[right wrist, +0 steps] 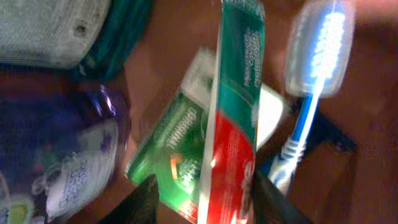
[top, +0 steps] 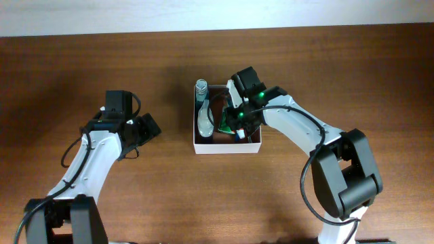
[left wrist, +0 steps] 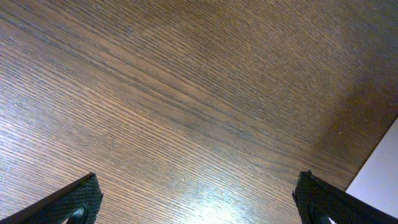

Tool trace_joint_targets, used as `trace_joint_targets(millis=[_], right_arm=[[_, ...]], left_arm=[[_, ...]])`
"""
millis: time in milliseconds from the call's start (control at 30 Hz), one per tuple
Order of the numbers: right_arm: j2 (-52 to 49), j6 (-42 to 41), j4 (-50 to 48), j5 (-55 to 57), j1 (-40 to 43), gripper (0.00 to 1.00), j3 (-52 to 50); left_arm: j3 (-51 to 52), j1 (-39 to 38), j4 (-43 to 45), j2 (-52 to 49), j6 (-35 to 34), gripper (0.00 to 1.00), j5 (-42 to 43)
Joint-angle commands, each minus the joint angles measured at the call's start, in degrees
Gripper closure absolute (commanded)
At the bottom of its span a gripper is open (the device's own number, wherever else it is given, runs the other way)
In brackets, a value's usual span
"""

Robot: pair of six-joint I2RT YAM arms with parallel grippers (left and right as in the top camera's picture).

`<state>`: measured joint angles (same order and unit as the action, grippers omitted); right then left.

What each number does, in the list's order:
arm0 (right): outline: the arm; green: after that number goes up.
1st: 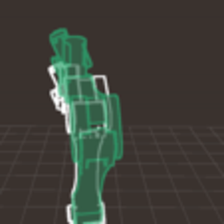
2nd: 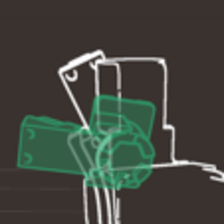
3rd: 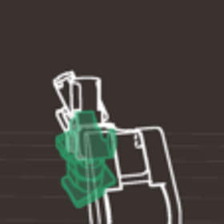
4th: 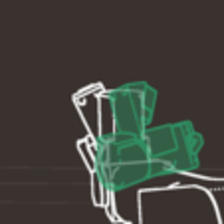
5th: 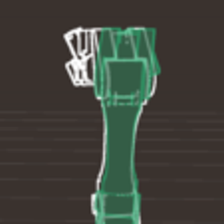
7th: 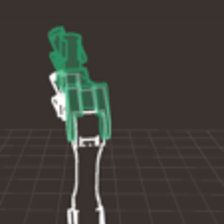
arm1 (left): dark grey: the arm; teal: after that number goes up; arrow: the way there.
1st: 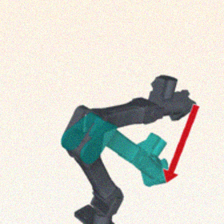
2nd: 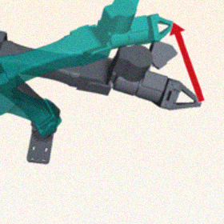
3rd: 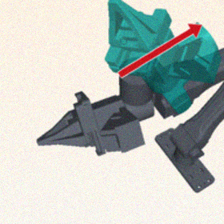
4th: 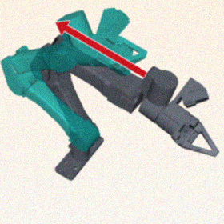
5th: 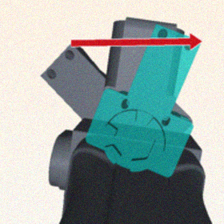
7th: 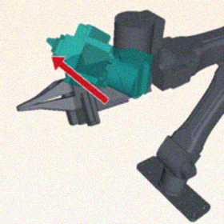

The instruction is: Pack container

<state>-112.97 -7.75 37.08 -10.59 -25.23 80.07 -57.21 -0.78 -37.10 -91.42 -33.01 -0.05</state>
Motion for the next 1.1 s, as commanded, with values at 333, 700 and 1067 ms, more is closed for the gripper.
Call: trace_joint_targets(millis=[333,700,1067], right_arm=[[22.29,-0.09,8.92,1.4,5.84,0.57,3.54],[29.55,-0.09,14.58,1.42,12.94,0.01,3.52],[29.55,-0.09,14.6,1.42,12.94,0.01,3.52]], left_arm=[[0.17,0.09,-0.02,-0.2,0.31,0.0,-0.37],[0.17,0.09,-0.04,-0.2,0.31,0.0,-0.37],[0.17,0.09,-0.04,-0.2,0.31,0.0,-0.37]])
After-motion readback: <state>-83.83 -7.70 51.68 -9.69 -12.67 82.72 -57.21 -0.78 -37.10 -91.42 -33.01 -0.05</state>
